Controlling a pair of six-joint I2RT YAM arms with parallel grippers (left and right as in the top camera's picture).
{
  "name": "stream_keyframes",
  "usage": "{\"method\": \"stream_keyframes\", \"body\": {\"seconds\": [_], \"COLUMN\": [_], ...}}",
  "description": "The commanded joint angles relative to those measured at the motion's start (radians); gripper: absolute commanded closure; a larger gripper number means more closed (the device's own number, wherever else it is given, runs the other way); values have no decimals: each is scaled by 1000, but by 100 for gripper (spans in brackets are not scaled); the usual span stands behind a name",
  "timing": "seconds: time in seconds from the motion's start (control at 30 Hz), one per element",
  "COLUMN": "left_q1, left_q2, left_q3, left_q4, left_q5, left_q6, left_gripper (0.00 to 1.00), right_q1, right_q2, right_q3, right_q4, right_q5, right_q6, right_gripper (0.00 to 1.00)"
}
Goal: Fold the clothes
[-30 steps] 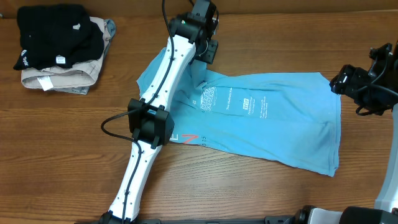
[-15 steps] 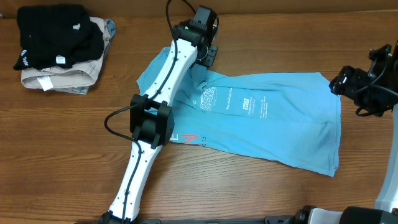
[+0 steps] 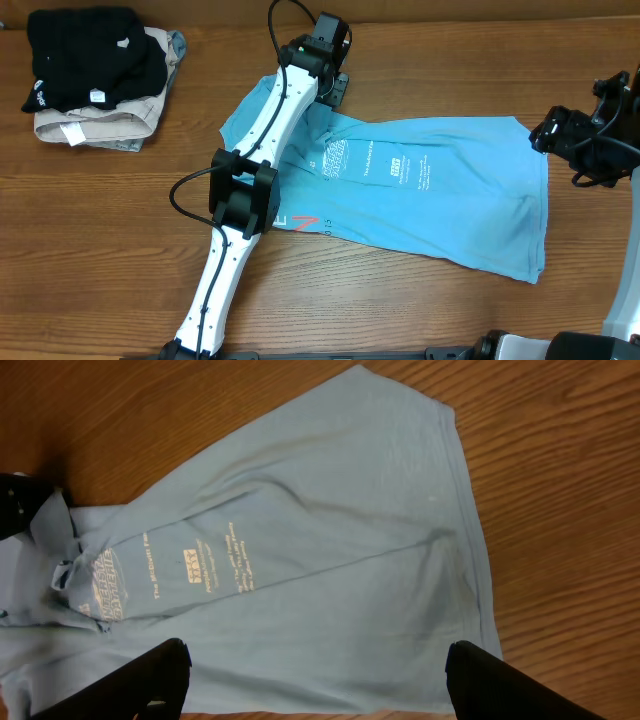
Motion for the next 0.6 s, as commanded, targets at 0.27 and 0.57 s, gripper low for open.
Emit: {"method": "stream_keyframes", "body": {"seconds": [0.27,0.57], "left_q1": [-5,-6], "left_q2": [-19,-19], "left_q3": [-35,-82], "left_q4": [13,25], "left_q5": [-16,-16], "left_q6": [30,26], "left_gripper": [53,51], "right_q1": [7,7], "right_q2": [-4,-4], "right_q3": [-6,-6], "right_q4": [4,5], "right_q5": [0,0], "right_q6": [-3,-3], "right_gripper": [14,14]}}
